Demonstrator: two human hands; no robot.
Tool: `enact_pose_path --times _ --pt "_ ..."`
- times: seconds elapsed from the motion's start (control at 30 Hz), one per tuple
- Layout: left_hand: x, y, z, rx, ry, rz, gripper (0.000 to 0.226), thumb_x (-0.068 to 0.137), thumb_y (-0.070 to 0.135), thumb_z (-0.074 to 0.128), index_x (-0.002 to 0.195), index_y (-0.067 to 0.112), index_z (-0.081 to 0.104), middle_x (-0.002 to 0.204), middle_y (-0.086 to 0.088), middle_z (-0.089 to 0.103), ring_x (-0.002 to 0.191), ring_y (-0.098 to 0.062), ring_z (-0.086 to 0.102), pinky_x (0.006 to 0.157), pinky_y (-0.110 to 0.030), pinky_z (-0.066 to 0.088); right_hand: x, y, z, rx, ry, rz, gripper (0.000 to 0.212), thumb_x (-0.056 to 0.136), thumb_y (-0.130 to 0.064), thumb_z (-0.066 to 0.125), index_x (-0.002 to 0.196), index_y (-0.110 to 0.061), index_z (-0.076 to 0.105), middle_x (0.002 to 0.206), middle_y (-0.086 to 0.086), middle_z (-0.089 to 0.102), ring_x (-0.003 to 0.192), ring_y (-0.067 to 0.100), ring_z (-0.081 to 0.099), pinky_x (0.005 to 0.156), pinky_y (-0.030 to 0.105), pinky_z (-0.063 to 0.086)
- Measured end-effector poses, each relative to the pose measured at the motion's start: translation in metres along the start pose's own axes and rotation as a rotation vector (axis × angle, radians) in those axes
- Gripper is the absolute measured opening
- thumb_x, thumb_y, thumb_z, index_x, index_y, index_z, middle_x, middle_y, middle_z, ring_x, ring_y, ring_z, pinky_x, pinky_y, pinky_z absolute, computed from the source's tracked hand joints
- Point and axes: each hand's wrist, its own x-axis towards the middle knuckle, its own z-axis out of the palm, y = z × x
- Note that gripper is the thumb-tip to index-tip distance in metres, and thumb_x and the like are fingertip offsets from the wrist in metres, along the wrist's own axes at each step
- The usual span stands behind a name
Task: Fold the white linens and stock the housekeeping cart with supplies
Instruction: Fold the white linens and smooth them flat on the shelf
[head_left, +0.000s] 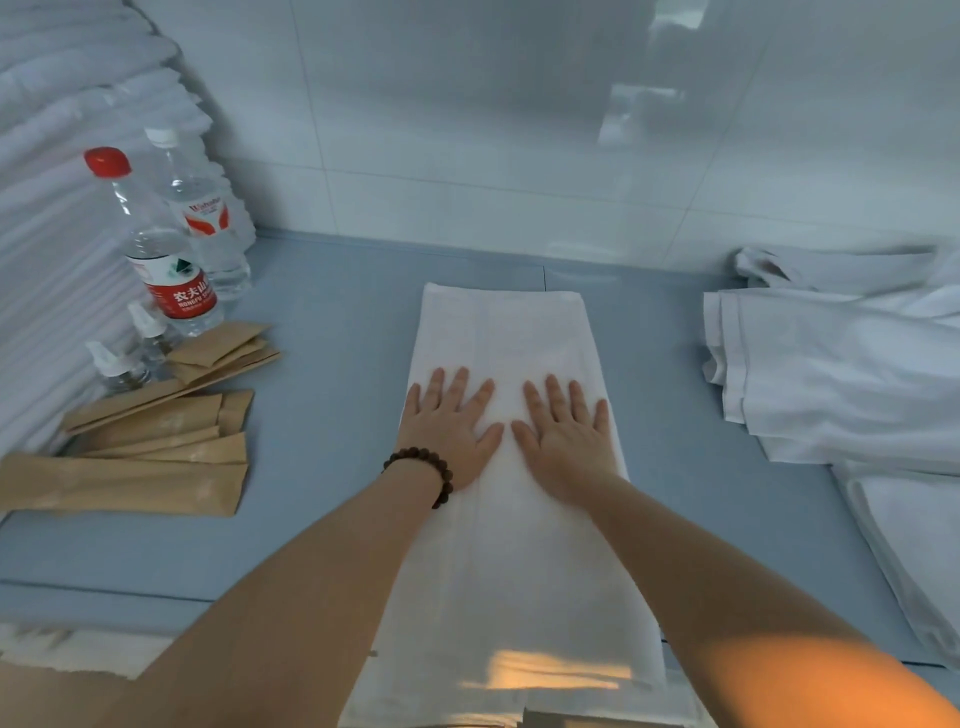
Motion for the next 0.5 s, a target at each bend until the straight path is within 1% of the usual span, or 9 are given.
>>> enact_pose_path --times 0.13,0.2,0.3,0.4,0.5 --pt "0.000 0.005 -0.013 0.005 -0.087 -0.005 0.063 0.097 0.056 0.015 0.152 0.032 -0.006 0.161 -0.002 -0.012 0.146 -0.025 -0.015 0.117 -0.049 -0.009 0.001 0.004 -0.011 0.065 -0.081 -0.038 0.057 0.100 -0.049 0.016 0.150 -0.037 -0.008 0.160 -0.003 -0.015 0.146 0.019 -0.018 0.117 0.047 -0.012" --pt "-0.014 0.013 -0.021 0.003 -0.094 -0.034 0.061 0.100 0.047 0.019 0.152 0.029 -0.008 0.160 -0.004 -0.014 0.146 -0.026 -0.016 0.117 -0.049 -0.009 -0.015 0.005 -0.015 0.091 -0.067 -0.050 0.056 0.101 -0.045 0.017 0.150 -0.036 -0.007 0.160 -0.003 -0.015 0.146 0.019 -0.018 0.117 0.046 -0.011" --pt "-0.055 0.035 -0.025 -0.067 -0.078 -0.056 0.059 0.100 0.039 0.023 0.153 0.027 -0.002 0.160 -0.006 -0.012 0.146 -0.027 -0.014 0.117 -0.048 -0.009 -0.054 0.004 -0.014 0.068 -0.026 -0.080 0.055 0.102 -0.042 0.019 0.151 -0.034 -0.003 0.160 -0.004 -0.014 0.146 0.018 -0.018 0.117 0.045 -0.011" --pt "-0.104 0.059 -0.018 -0.117 -0.110 -0.074 0.059 0.100 0.041 0.023 0.153 0.027 0.004 0.161 -0.009 -0.010 0.146 -0.031 -0.012 0.116 -0.049 -0.009 -0.097 0.000 -0.002 0.048 -0.039 -0.120 0.055 0.101 -0.040 0.023 0.152 -0.033 0.002 0.161 -0.003 -0.010 0.146 0.019 -0.016 0.117 0.048 -0.010" --pt "-0.134 0.064 -0.006 -0.084 -0.103 -0.071 0.060 0.099 0.050 0.018 0.153 0.031 0.000 0.161 -0.006 -0.009 0.146 -0.029 -0.013 0.117 -0.050 -0.010 -0.122 0.002 0.011 0.017 -0.056 -0.142 0.055 0.101 -0.047 0.019 0.152 -0.035 -0.001 0.160 -0.004 -0.012 0.146 0.019 -0.017 0.117 0.046 -0.012"
